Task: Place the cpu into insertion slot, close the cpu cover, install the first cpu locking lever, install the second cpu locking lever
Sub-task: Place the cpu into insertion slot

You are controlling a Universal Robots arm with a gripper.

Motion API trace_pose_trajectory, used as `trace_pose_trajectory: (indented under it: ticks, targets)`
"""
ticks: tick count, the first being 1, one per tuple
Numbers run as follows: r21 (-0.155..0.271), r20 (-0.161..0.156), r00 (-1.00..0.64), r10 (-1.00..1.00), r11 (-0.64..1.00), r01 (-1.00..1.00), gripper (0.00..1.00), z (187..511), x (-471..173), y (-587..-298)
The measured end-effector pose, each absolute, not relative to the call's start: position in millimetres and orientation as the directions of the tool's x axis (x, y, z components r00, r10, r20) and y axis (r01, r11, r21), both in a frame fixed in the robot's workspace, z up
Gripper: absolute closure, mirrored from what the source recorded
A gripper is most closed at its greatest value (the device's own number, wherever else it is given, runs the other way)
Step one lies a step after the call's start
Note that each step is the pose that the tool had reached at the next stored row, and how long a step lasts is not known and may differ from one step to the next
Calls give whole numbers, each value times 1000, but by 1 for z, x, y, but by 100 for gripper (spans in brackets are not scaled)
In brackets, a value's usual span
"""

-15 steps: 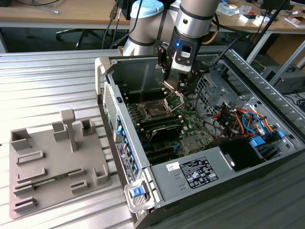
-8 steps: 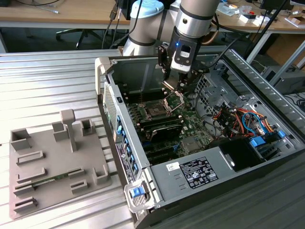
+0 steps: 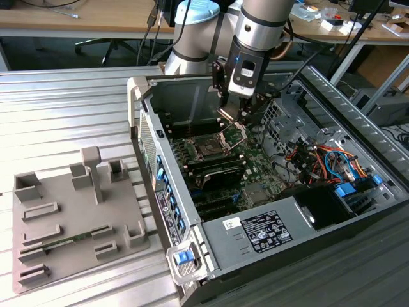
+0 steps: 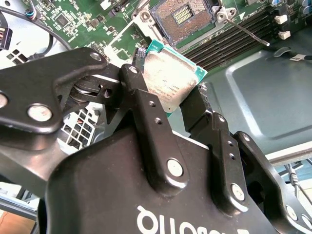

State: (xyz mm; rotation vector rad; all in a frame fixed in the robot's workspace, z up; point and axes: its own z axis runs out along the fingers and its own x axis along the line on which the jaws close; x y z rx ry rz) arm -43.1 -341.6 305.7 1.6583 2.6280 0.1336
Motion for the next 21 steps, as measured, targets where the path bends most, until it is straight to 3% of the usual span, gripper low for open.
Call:
trace_pose_trajectory:
  ticks: [21]
  targets:
    - [89,19,-372,928,369,925,45,306,-43,-342]
